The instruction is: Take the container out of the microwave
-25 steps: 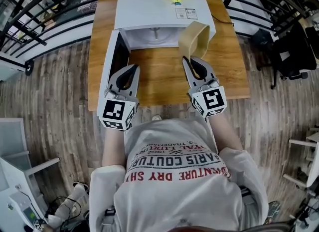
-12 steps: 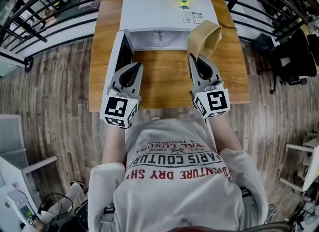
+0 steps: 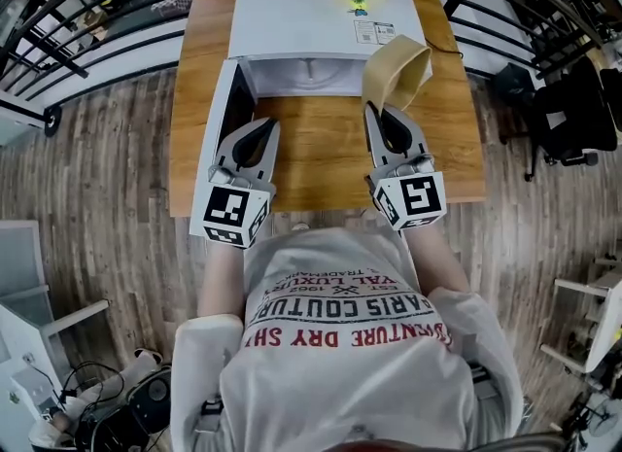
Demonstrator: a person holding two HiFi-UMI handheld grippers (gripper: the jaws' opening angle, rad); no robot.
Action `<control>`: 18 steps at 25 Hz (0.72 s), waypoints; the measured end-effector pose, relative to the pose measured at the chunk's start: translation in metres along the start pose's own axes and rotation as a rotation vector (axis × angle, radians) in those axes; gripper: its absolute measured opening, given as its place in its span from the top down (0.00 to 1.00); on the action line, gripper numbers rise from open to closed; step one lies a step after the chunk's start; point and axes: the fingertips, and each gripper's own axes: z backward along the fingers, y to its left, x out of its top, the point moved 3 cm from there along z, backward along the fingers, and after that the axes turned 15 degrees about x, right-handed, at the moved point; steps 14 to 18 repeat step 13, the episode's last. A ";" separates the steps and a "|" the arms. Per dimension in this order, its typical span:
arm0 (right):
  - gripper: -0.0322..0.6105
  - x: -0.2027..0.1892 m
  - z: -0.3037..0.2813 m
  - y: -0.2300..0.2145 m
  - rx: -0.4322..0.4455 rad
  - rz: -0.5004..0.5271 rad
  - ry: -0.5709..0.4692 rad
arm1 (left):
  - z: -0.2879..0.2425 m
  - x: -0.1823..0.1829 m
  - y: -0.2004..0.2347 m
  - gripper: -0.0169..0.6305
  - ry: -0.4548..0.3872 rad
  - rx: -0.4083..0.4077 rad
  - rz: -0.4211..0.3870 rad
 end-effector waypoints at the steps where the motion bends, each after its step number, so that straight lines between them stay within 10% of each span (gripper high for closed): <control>1: 0.90 -0.001 0.000 -0.001 0.003 -0.003 0.006 | 0.000 0.001 -0.001 0.95 -0.003 -0.006 0.018; 18: 0.90 -0.004 -0.002 -0.004 0.041 -0.016 0.020 | -0.001 0.007 -0.005 0.95 -0.014 0.000 0.037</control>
